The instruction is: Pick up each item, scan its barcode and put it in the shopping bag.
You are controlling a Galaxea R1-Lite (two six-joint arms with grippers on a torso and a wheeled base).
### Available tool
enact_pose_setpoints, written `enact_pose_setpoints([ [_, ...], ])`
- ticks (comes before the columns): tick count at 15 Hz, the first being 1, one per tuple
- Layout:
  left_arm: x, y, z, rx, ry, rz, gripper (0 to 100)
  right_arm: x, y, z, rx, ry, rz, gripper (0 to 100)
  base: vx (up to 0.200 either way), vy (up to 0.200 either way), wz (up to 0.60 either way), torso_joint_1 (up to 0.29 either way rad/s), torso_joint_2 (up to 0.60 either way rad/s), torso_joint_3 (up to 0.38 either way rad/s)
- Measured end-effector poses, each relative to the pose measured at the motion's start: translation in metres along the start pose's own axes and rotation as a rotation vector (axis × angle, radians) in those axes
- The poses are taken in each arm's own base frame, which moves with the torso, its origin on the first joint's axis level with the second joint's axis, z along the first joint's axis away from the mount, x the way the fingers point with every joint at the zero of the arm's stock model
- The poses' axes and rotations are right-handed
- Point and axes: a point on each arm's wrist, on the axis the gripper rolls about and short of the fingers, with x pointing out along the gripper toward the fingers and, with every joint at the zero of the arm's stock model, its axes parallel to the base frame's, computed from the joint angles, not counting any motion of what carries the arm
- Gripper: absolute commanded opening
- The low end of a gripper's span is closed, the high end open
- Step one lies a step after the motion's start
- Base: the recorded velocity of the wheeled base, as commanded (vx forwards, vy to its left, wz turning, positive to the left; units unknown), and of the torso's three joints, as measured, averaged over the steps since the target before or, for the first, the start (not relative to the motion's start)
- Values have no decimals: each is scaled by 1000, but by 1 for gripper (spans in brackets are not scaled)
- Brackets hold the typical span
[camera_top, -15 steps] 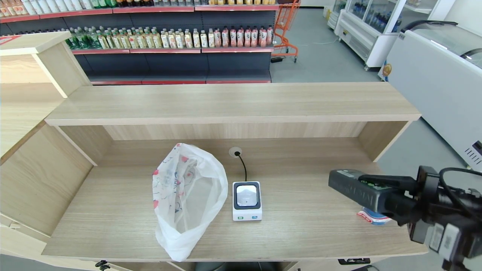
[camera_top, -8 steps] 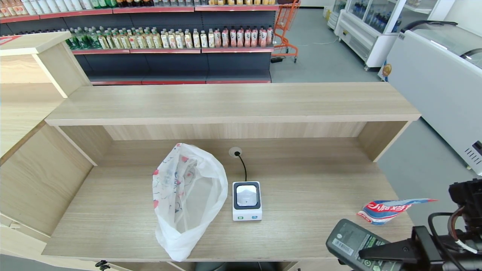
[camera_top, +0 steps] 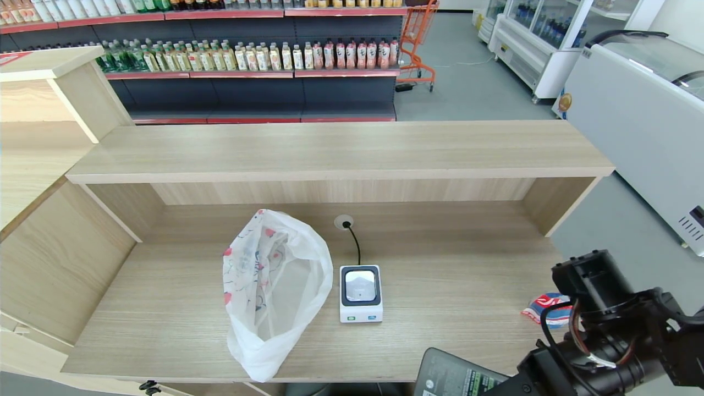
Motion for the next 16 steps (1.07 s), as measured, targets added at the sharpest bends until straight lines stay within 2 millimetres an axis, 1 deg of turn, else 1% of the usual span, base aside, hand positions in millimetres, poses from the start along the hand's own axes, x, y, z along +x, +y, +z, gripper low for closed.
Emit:
enact_pose_setpoints([
  [2, 0, 0, 0, 0, 0, 0, 100, 6, 2, -7, -2, -20, -14, 0, 0, 0, 0, 0, 0, 0],
  [4, 0, 0, 0, 0, 0, 0, 100, 14, -2, -19, -37, -31, -33, 0, 0, 0, 0, 0, 0, 0],
  [7, 0, 0, 0, 0, 0, 0, 100, 19, -7, -37, -84, -22, -48, 0, 0, 0, 0, 0, 0, 0],
  [8, 0, 0, 0, 0, 0, 0, 100, 20, -7, -40, -85, -24, -50, 0, 0, 0, 0, 0, 0, 0],
  [16, 0, 0, 0, 0, 0, 0, 100, 27, -5, -44, -81, -47, -68, 0, 0, 0, 0, 0, 0, 0],
])
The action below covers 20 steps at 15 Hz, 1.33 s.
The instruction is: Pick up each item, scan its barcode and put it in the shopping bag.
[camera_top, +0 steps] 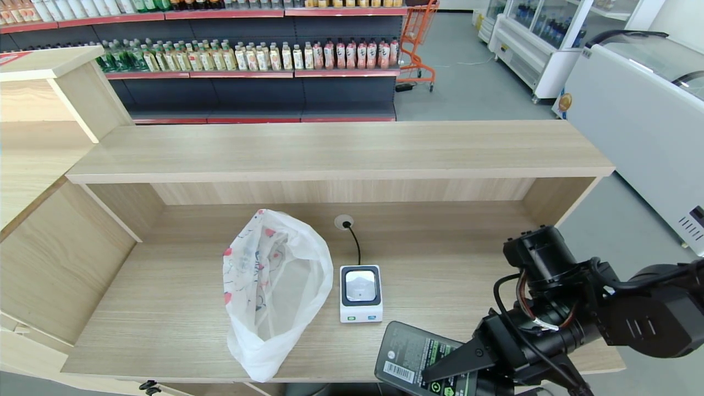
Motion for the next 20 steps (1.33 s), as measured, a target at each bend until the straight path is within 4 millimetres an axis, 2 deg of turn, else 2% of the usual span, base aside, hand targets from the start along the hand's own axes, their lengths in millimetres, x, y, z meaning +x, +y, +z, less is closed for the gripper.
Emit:
enact_pose_setpoints([
  [9, 0, 0, 0, 0, 0, 0, 100, -1, -1, 2, 5, -8, -16, 0, 0, 0, 0, 0, 0, 0],
  [12, 0, 0, 0, 0, 0, 0, 100, 2, -13, 5, 15, -25, -30, 0, 0, 0, 0, 0, 0, 0],
  [15, 0, 0, 0, 0, 0, 0, 100, 2, -42, 10, 307, -47, -59, 0, 0, 0, 0, 0, 0, 0],
  [17, 0, 0, 0, 0, 0, 0, 100, -20, -60, 21, 611, -17, -57, 0, 0, 0, 0, 0, 0, 0],
  [20, 0, 0, 0, 0, 0, 0, 100, -69, -78, 36, 1209, 153, -107, 0, 0, 0, 0, 0, 0, 0],
])
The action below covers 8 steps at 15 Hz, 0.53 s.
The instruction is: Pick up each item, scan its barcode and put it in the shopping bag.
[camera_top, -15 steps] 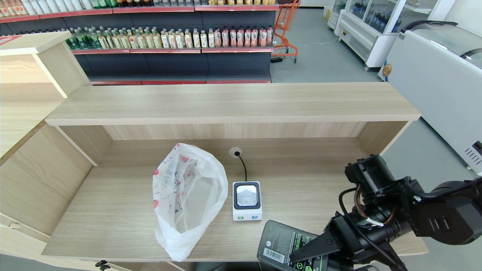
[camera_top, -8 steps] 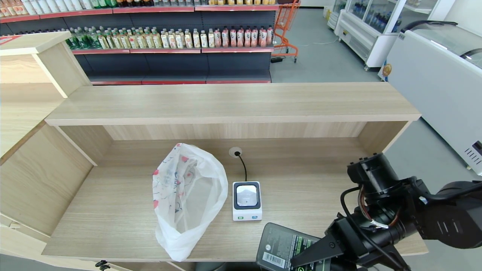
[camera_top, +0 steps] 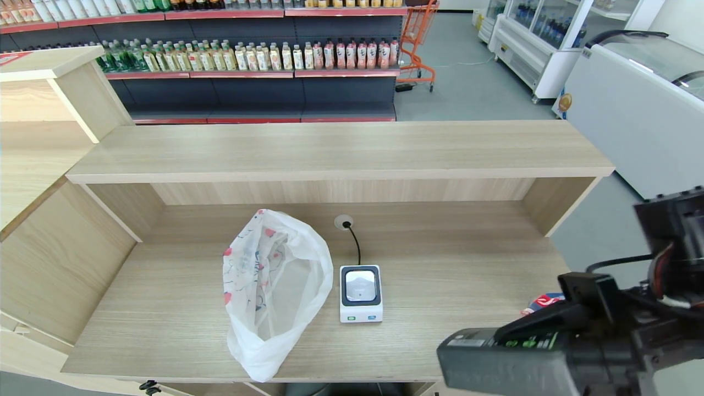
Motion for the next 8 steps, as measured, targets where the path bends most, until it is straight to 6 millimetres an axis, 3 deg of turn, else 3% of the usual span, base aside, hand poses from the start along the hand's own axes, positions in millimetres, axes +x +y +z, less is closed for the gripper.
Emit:
enact_pose_setpoints([
  [2, 0, 0, 0, 0, 0, 0, 100, -30, 3, 8, 493, 65, -139, 0, 0, 0, 0, 0, 0, 0],
  [5, 0, 0, 0, 0, 0, 0, 100, -57, 18, 12, 1178, 49, -340, 0, 0, 0, 0, 0, 0, 0],
  [7, 0, 0, 0, 0, 0, 0, 100, -64, 27, 9, 1459, 40, -465, 0, 0, 0, 0, 0, 0, 0],
  [8, 0, 0, 0, 0, 0, 0, 100, -65, 30, 5, 1492, 54, -508, 0, 0, 0, 0, 0, 0, 0],
])
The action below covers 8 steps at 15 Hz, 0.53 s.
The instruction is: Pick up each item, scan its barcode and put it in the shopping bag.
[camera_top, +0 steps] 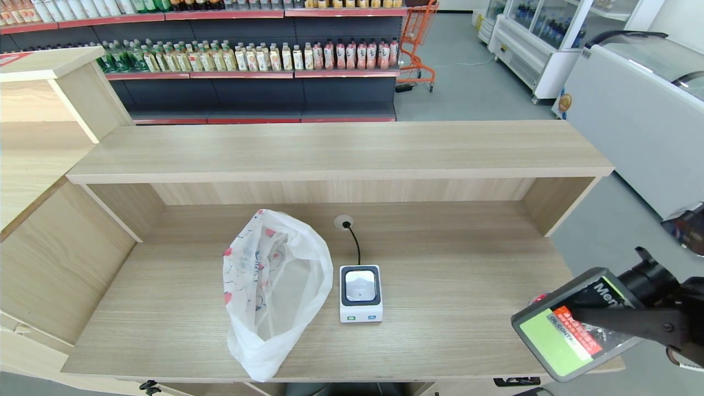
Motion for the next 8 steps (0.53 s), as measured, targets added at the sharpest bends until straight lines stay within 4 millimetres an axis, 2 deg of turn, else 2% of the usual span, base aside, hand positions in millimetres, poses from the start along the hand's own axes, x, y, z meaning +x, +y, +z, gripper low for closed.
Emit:
enact_pose_setpoints([
  [4, 0, 0, 0, 1, 0, 0, 100, 6, -19, -1, 30, -7, -120, 0, 0, 0, 0, 0, 0, 0],
  [8, 0, 0, 0, 1, 0, 0, 100, 7, -23, -9, 63, 10, -130, 0, 0, 0, 0, 0, 0, 0],
])
